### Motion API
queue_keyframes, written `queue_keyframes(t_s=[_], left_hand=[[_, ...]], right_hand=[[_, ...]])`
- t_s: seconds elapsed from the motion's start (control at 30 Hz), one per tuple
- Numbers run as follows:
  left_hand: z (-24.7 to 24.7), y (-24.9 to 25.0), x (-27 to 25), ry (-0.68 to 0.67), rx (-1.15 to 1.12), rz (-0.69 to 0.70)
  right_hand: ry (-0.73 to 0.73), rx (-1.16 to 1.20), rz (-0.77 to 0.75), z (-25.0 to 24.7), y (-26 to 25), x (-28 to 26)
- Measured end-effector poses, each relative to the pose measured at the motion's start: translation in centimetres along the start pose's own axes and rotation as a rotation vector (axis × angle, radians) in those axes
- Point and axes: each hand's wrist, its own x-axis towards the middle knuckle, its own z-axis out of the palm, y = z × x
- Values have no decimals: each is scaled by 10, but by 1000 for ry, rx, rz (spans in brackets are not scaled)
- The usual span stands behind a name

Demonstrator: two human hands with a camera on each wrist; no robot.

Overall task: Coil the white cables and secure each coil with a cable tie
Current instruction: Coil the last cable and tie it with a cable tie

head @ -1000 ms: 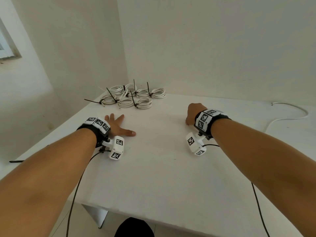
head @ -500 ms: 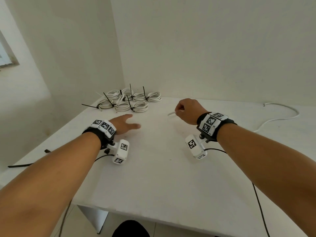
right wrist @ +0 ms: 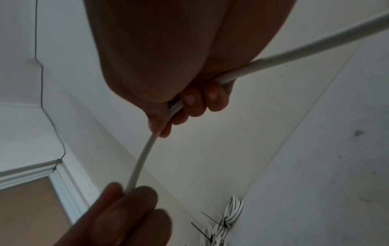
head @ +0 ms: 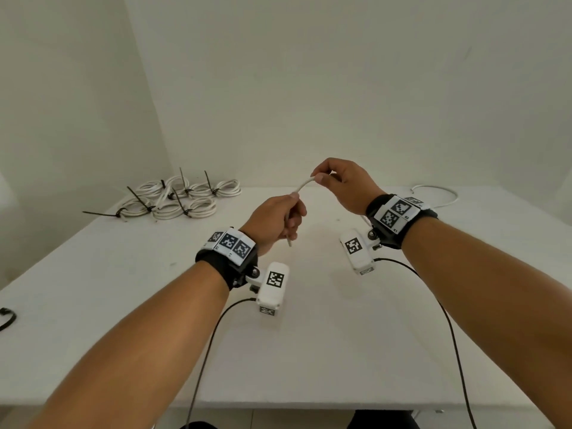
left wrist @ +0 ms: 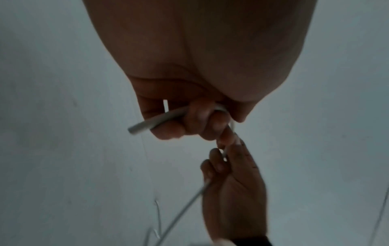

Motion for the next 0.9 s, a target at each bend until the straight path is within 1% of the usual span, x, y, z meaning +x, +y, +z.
queue_keyframes(t_s=[0.07,0.17,0.27,0.33,0.4,0.5,0.57,0.67,0.7,0.8,0.83,0.9], left_hand=[[21,8,-7,-41,-153,-26],[42,21,-15,-149,-361,-31],[51,35,-18,-238,-491,12],[52,41,-19,-273,-530,65],[52,46,-15,-265,-580,122],[49,51,-6,-156,-636,180],[45,49,2,-46,-587,216],[39,37,11,126,-322,227],[38,33,13,165,-270,226],[35,25,17,272,-222,259],[35,23,18,313,-158,280],[31,19,21,354,42,314]], right_hand=[[20,79,24,-8,8,-3],[17,241,49,-10,13,-10],[3,397,51,-6,8,-17],[10,400,53,-2,4,-20],[-4,365,60,3,0,-26],[-66,216,76,14,-6,-38],[-125,86,70,21,-10,-46],[-163,-25,30,25,-14,-51],[-183,-51,22,26,-15,-51],[-241,-179,4,26,-20,-53],[-250,-224,2,26,-21,-53],[-264,-280,12,27,-22,-53]])
